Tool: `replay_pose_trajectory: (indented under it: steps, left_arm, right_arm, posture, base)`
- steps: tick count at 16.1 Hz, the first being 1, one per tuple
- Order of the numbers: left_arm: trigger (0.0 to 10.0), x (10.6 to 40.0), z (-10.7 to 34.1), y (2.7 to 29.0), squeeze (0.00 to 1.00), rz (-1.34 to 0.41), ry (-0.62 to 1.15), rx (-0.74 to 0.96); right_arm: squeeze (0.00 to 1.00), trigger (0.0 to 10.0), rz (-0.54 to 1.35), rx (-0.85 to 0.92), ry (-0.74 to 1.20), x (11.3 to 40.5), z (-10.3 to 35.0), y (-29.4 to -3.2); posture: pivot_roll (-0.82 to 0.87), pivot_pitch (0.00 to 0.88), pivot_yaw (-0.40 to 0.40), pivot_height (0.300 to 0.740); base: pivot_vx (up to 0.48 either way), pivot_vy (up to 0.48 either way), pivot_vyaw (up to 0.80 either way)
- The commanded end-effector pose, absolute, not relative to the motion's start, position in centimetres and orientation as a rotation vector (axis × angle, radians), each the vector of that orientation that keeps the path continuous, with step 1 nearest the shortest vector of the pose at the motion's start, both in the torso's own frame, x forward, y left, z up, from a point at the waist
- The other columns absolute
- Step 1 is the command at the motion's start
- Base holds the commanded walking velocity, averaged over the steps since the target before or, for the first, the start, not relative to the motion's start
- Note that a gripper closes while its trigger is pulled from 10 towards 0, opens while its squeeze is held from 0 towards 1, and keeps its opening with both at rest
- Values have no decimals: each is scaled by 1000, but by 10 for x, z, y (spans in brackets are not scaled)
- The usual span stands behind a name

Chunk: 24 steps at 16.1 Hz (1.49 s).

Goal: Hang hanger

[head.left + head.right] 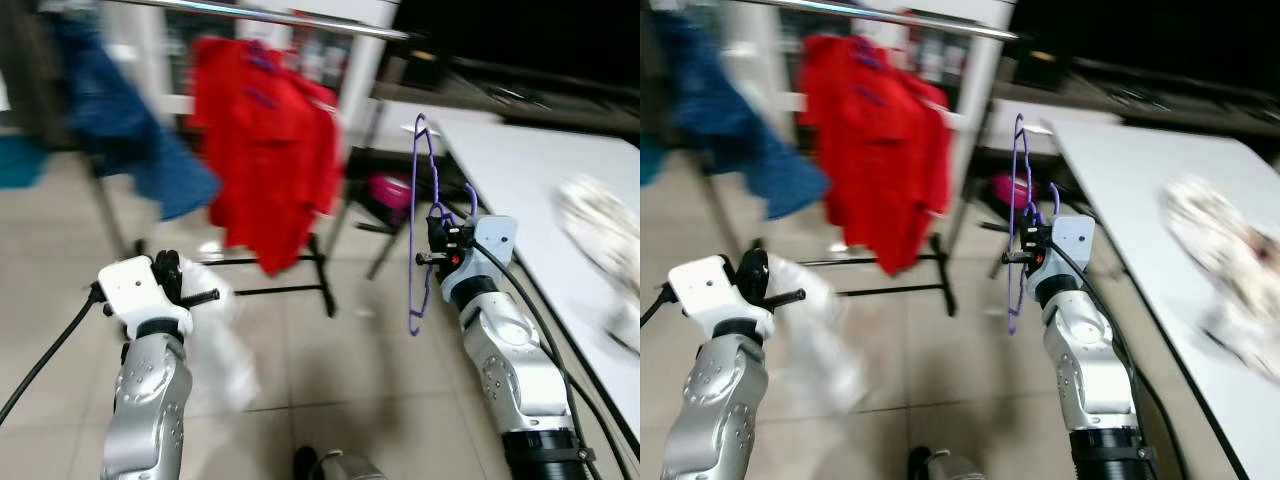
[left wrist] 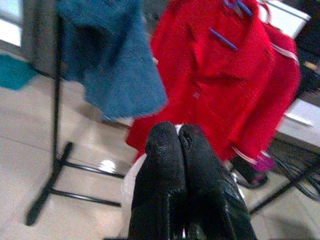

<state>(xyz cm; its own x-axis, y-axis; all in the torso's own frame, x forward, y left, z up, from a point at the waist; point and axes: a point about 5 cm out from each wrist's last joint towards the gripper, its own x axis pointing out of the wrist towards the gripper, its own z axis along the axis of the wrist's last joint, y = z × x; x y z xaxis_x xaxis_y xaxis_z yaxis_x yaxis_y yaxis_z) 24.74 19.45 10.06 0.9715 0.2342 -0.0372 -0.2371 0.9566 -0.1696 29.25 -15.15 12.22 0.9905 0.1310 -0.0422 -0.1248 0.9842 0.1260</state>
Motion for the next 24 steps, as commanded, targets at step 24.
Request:
replay_pose_trajectory:
  steps: [24]
  left_arm:
    - [10000,247,164,174,0,-185,45,70]
  right_arm:
    - [0,10000,-48,249,-68,221,154,-177]
  posture:
    - [5,0,-42,740]
  base:
    - [0,0,-800]
